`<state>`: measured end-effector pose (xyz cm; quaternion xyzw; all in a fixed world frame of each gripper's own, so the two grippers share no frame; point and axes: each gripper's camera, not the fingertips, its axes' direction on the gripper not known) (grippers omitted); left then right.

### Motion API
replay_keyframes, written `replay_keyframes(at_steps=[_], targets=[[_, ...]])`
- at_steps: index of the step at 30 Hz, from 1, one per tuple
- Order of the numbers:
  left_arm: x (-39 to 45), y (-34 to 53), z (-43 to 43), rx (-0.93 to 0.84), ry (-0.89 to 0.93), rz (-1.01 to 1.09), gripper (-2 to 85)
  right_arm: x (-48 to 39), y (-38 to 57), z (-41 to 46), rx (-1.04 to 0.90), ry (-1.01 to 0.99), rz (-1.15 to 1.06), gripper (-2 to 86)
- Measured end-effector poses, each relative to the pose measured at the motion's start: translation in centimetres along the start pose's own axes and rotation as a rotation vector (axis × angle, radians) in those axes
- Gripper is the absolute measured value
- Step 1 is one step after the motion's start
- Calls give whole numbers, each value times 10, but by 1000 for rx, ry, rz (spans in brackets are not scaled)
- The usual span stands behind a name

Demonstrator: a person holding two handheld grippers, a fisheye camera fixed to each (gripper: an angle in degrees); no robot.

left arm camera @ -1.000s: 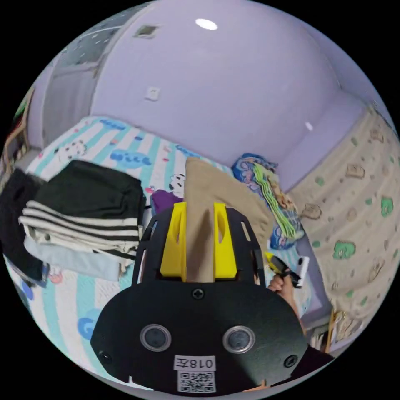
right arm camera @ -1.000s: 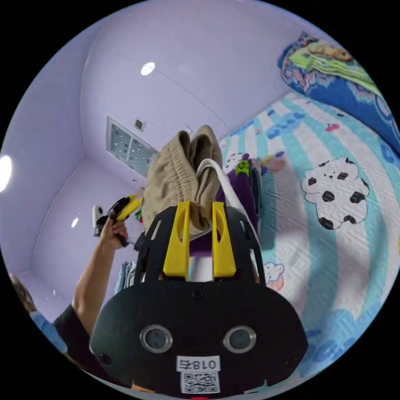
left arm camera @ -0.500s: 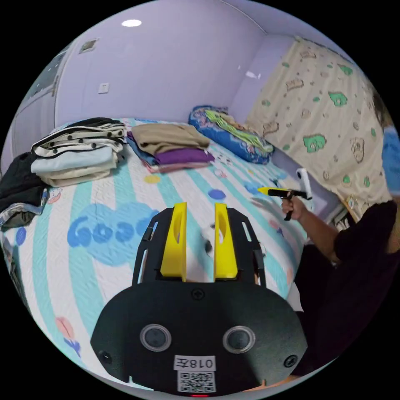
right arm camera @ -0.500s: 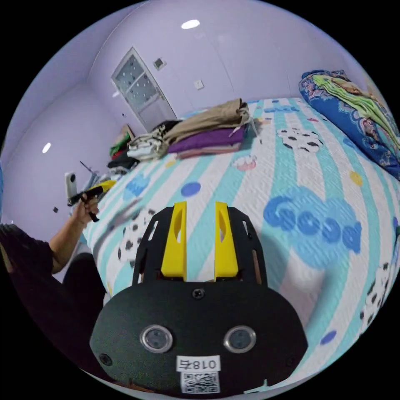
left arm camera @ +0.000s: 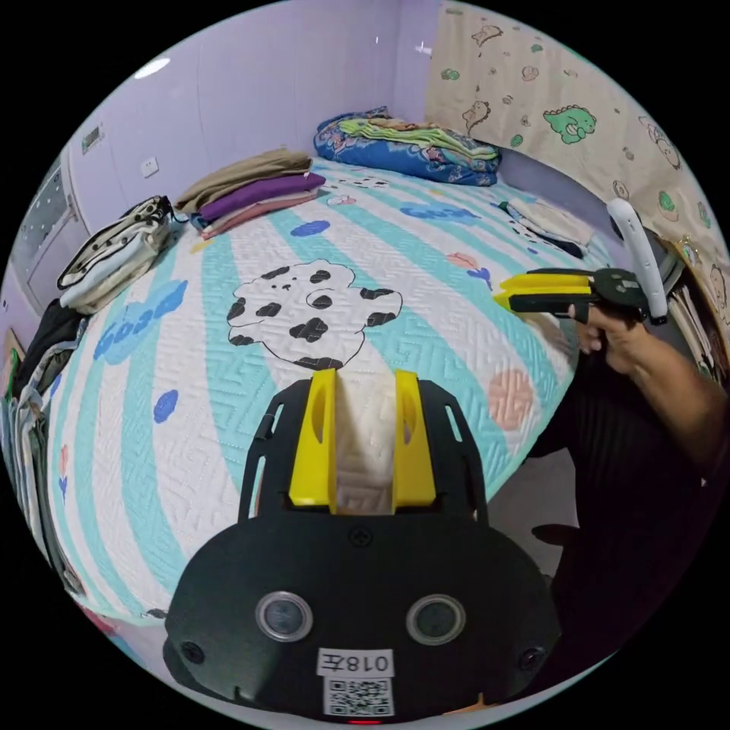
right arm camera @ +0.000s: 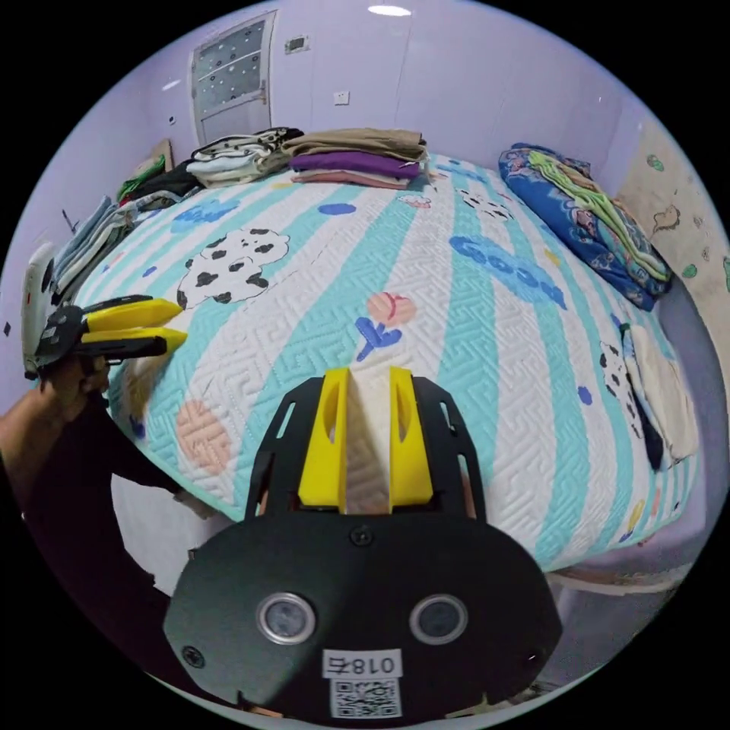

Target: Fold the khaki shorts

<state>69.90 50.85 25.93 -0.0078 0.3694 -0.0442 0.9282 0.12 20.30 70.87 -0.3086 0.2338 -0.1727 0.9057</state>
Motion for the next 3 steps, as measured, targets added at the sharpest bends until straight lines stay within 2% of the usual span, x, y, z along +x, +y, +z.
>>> replay_keyframes(at_steps=[3], targets=[[-7,11,-1,35,34,-48,115,19,15,4,67,-124,127,78]])
